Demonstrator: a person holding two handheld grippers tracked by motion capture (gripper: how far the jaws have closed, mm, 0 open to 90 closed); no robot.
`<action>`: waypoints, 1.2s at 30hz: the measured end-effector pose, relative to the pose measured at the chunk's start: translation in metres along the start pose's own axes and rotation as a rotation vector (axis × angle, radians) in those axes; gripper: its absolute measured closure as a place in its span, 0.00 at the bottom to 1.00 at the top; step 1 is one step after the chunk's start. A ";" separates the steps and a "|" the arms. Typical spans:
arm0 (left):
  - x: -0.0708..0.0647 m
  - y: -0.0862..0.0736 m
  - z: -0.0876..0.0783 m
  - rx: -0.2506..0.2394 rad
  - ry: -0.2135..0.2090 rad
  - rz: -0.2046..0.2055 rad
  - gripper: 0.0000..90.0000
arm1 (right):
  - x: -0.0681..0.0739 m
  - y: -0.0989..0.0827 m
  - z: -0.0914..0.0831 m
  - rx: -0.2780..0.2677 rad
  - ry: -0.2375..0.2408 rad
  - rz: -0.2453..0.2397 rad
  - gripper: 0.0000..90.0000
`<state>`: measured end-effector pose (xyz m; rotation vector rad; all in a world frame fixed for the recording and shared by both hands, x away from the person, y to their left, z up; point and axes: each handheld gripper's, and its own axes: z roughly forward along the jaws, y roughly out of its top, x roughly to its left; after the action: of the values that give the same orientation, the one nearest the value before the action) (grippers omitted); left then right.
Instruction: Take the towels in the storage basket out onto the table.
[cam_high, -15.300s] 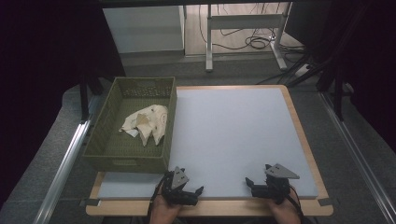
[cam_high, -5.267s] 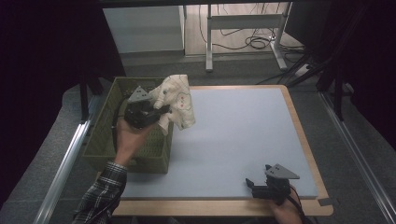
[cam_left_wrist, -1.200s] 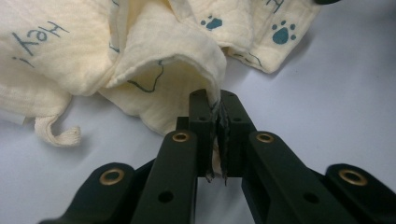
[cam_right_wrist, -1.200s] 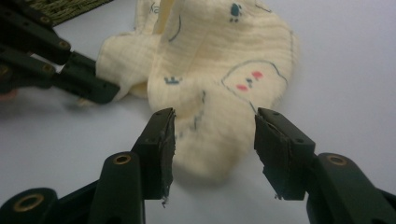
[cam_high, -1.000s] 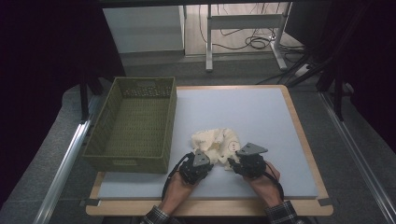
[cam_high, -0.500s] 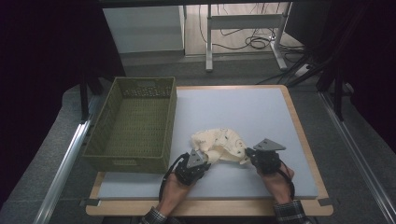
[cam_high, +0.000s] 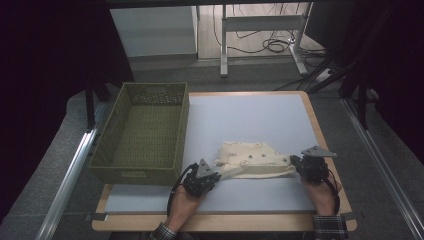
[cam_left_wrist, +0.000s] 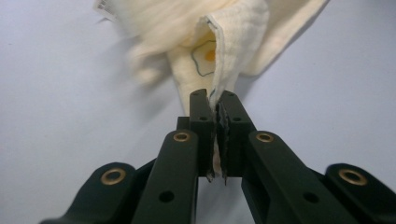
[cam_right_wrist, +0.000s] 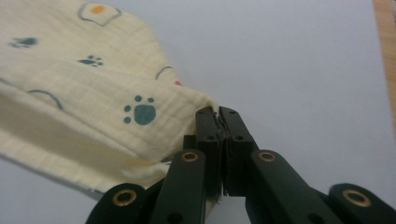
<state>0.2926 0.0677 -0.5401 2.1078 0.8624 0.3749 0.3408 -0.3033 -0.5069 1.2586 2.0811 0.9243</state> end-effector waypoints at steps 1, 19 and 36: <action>0.001 0.000 0.000 0.002 0.003 -0.004 0.95 | -0.004 -0.002 0.001 0.008 -0.005 0.008 0.97; 0.006 -0.001 0.004 0.031 -0.017 -0.036 0.87 | 0.029 0.020 -0.012 -0.045 0.168 -0.037 0.70; 0.004 -0.001 0.004 0.028 -0.006 -0.031 0.87 | 0.120 0.034 0.032 -0.003 0.306 -0.268 0.79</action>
<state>0.2972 0.0687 -0.5436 2.1183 0.9005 0.3423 0.3314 -0.1753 -0.5118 0.8468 2.4084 1.0454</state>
